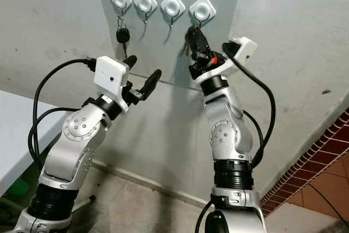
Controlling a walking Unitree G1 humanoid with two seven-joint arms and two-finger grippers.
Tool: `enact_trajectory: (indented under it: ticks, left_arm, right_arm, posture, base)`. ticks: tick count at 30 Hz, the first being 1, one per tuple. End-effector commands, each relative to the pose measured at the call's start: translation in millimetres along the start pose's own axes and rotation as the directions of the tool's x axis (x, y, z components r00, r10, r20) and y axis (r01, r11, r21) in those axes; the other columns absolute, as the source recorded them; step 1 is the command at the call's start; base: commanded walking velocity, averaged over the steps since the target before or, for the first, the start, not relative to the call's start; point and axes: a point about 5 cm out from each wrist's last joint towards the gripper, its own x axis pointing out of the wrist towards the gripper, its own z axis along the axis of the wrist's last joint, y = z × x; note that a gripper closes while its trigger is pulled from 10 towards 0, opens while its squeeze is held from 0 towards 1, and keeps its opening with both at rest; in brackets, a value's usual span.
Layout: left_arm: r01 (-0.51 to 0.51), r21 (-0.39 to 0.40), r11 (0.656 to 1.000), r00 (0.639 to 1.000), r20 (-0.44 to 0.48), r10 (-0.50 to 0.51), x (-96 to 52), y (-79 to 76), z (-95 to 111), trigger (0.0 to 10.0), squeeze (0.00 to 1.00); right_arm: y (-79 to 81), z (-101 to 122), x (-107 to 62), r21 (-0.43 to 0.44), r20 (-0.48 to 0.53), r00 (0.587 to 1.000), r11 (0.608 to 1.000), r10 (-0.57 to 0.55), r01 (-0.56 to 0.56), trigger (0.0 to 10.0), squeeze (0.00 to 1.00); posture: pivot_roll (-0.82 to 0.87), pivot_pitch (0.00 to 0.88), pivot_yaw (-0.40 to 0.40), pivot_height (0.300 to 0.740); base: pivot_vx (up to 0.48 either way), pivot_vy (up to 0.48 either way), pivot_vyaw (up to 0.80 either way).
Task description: Hang keys on a hook
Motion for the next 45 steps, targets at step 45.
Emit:
enact_trajectory:
  ticks: [45]
  left_arm:
    - [-0.028,0.013,1.000,1.000,0.009,0.028,-1.9,3.5,5,10.0,0.00]
  right_arm:
    - [4.2,22,1.9,0.106,0.118,0.992,0.992,0.050,-0.063,10.0,0.00]
  posture:
    - [-0.11,0.000,0.015,0.740]
  base:
    - [0.000,0.000,0.00]
